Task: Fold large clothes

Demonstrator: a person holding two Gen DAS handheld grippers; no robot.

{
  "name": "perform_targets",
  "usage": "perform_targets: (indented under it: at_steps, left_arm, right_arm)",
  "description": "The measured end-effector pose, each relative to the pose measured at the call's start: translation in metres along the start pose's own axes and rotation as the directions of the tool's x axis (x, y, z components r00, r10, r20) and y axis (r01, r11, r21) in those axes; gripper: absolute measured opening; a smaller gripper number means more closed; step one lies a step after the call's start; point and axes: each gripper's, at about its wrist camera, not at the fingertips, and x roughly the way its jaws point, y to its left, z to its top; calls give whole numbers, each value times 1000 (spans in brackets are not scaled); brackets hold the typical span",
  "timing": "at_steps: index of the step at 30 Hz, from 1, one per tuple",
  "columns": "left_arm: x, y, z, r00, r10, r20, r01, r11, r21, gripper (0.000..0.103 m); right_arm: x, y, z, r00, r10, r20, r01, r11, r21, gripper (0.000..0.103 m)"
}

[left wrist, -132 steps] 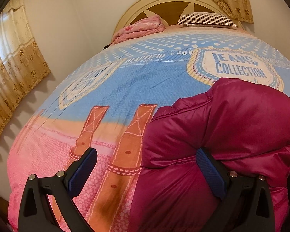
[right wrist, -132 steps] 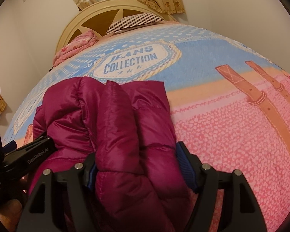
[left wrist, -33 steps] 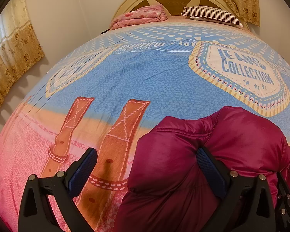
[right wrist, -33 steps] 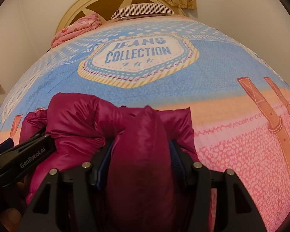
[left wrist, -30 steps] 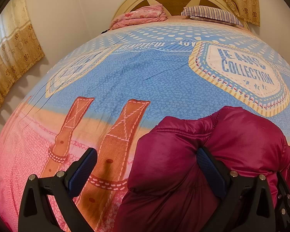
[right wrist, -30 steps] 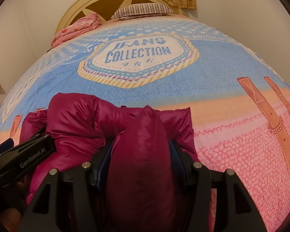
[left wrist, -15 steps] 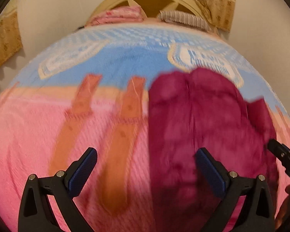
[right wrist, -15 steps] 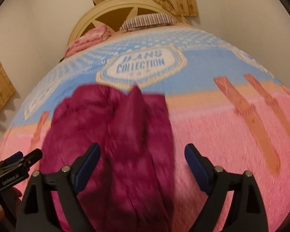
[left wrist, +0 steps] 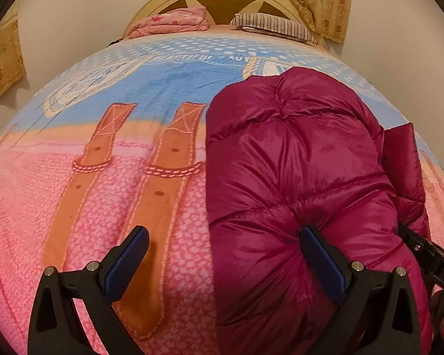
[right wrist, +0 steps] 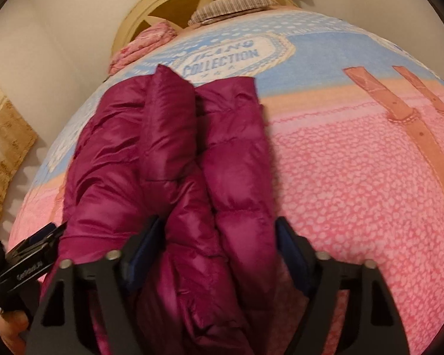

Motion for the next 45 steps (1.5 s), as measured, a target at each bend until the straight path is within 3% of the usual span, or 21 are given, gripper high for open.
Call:
perform_targets:
  at_steps: [2,3,4,6,10,13,18,28,45]
  left_arm:
    - [0,-3,-1,1000,-25,5,25,1000,11,95]
    - [-1,-5,-1,999,-47,5,47,999,20,86]
    - [-2,-8,0,998,-61,6,61,998,29,70]
    - [-8,-19,-1,995,-97,12,95,993,73,54]
    - [-13,-33,-1,998,-52,21,49,990,132,42]
    - [-24,-41,-2,999,-11,45,2,982,187,25]
    - [-47,-42,-4,996,6,86,-24,978,206,19]
    - [-100,-24,-9,984,17,177,-52,980,192,18]
    - [-151,66,-17,967,104,233,-118,992,48,17]
  right_arm:
    - [1,-1,-2,1000,21,-2,-21,1000,-2,65]
    - [1,-1,-3,999,32,-3,-32,999,3,64]
    - [1,-1,-3,999,42,-4,-42,999,5,61]
    - [0,1,-3,999,52,-4,-52,999,-4,56]
    - [2,3,-3,996,92,-14,-92,996,10,40]
    - [-6,11,-7,997,79,13,-79,997,-24,31]
    - [-22,23,-13,996,76,37,-74,996,-50,26]
    - [-51,50,-27,988,143,65,-138,987,-77,25]
    - [-43,137,-16,970,238,46,-221,948,-230,24]
